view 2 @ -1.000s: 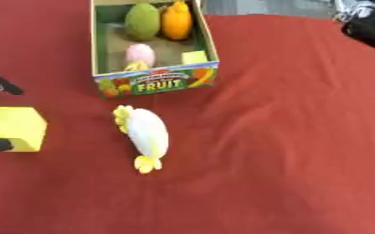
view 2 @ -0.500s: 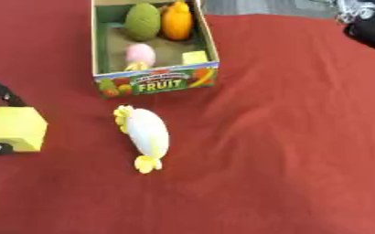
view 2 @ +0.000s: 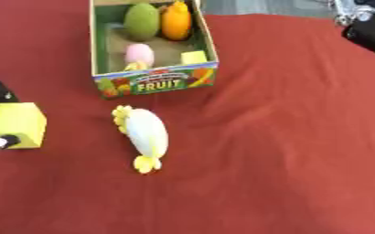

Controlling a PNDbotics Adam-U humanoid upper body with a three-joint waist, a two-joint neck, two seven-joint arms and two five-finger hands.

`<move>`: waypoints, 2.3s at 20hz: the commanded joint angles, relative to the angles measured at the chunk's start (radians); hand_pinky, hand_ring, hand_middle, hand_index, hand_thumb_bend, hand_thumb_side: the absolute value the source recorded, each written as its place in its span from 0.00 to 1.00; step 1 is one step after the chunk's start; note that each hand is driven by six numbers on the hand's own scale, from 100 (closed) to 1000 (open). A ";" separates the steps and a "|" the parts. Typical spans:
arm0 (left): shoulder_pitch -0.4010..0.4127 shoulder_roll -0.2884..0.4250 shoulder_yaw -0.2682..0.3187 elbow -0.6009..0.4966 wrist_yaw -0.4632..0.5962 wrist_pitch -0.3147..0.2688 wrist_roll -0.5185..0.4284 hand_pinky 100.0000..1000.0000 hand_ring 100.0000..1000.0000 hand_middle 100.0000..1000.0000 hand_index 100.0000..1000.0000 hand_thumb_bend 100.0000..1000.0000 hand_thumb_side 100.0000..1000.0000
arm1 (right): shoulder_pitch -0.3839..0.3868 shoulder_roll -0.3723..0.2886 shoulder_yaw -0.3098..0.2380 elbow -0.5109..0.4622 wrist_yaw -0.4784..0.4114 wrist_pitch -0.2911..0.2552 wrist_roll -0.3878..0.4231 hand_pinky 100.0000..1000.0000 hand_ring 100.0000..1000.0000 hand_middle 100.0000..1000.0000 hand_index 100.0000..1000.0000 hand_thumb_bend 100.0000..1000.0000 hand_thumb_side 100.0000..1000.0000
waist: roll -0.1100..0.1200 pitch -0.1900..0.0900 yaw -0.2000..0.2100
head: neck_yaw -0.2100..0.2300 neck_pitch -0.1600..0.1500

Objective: Pick up objects on the table and place them in the box.

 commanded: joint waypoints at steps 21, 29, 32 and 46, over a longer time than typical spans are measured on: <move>-0.427 -0.206 0.059 0.126 -0.057 0.057 0.208 0.69 0.56 0.42 0.62 0.00 0.17 | -0.107 -0.018 0.019 -0.015 -0.035 -0.006 0.042 0.90 0.87 0.55 0.82 0.00 0.41 | 0.007 0.003 -0.113 | 0.040 -0.039; -0.471 -0.301 0.070 0.271 -0.144 -0.004 0.311 0.75 0.63 0.54 0.72 0.00 0.28 | -0.129 0.004 0.031 -0.015 -0.043 -0.002 0.060 0.90 0.87 0.55 0.82 0.00 0.42 | 0.003 0.011 -0.133 | 0.084 -0.050; -0.461 -0.312 0.046 0.330 -0.190 -0.051 0.358 0.76 0.67 0.58 0.74 0.00 0.28 | -0.136 0.009 0.034 -0.015 -0.045 -0.003 0.065 0.90 0.87 0.55 0.82 0.00 0.42 | 0.002 0.014 -0.139 | 0.086 -0.052; -0.433 -0.340 0.030 0.498 -0.346 -0.211 0.326 1.00 1.00 0.91 0.98 0.50 0.57 | -0.126 0.021 0.033 -0.015 -0.047 0.003 0.074 0.90 0.87 0.55 0.82 0.00 0.42 | -0.002 0.019 -0.141 | 0.073 -0.047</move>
